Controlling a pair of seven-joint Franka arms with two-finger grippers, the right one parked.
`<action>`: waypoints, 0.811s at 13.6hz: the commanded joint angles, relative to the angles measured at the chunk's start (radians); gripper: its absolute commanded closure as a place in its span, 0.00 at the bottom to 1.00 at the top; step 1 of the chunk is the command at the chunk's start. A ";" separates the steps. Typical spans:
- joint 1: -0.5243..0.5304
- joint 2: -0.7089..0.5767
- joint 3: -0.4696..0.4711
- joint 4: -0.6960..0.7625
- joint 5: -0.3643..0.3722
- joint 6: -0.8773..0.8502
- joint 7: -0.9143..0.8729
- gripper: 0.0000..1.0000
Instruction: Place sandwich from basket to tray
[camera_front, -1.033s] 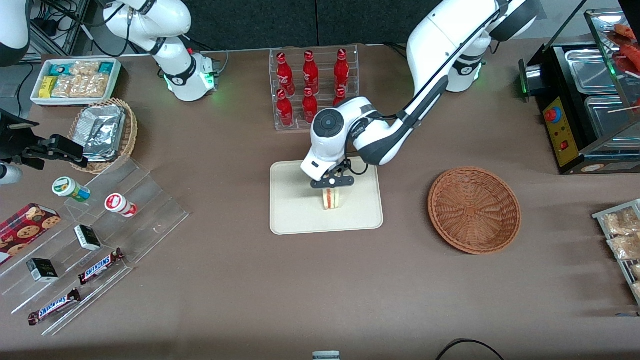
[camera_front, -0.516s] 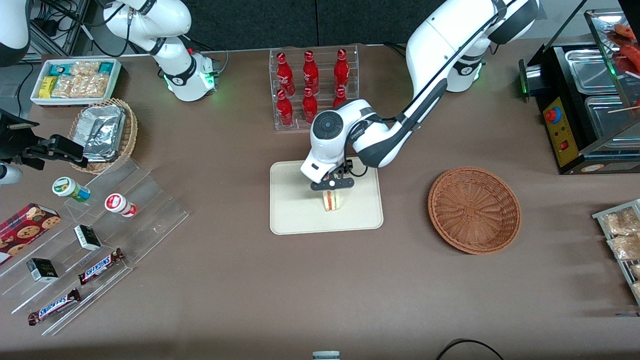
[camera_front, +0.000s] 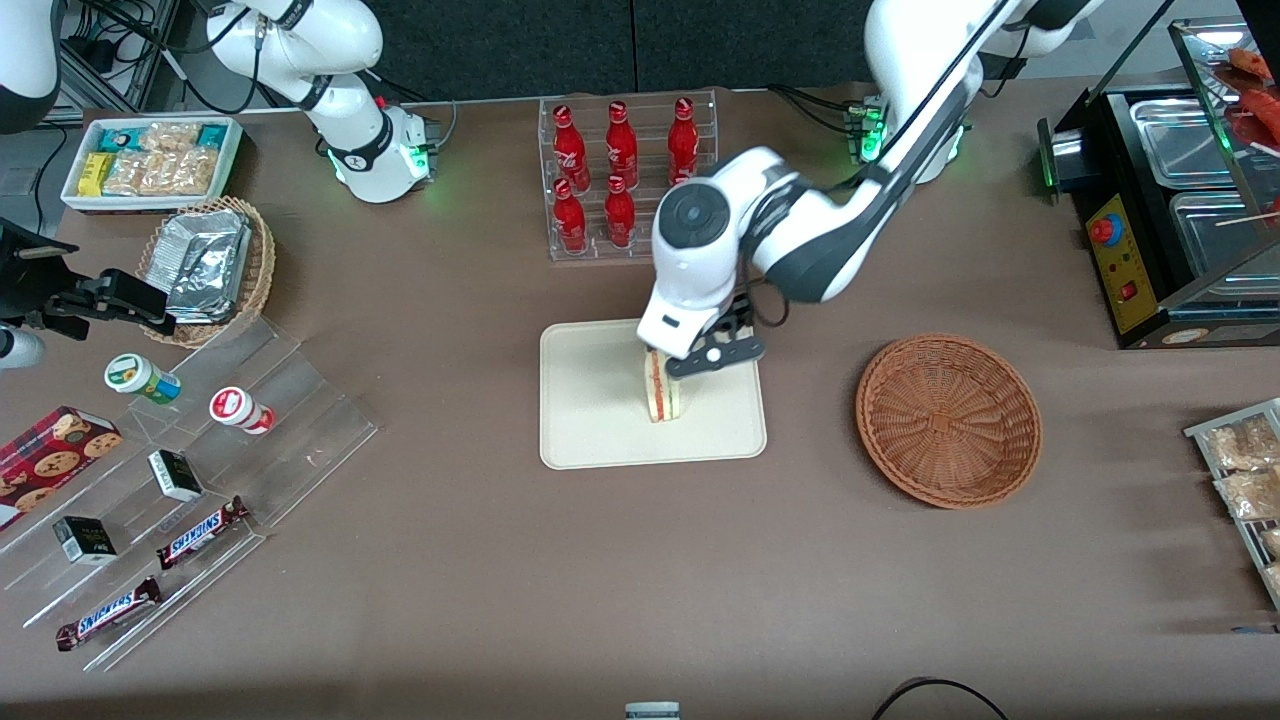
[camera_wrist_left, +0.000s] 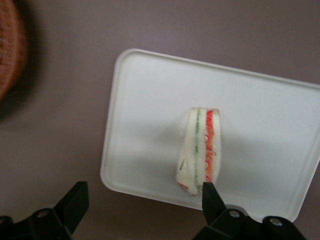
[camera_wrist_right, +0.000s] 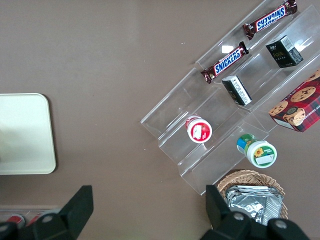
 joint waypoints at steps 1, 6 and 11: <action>0.052 -0.090 0.010 -0.020 -0.045 -0.068 0.048 0.00; 0.187 -0.141 0.010 0.077 -0.102 -0.284 0.233 0.00; 0.314 -0.164 0.011 0.198 -0.146 -0.467 0.452 0.00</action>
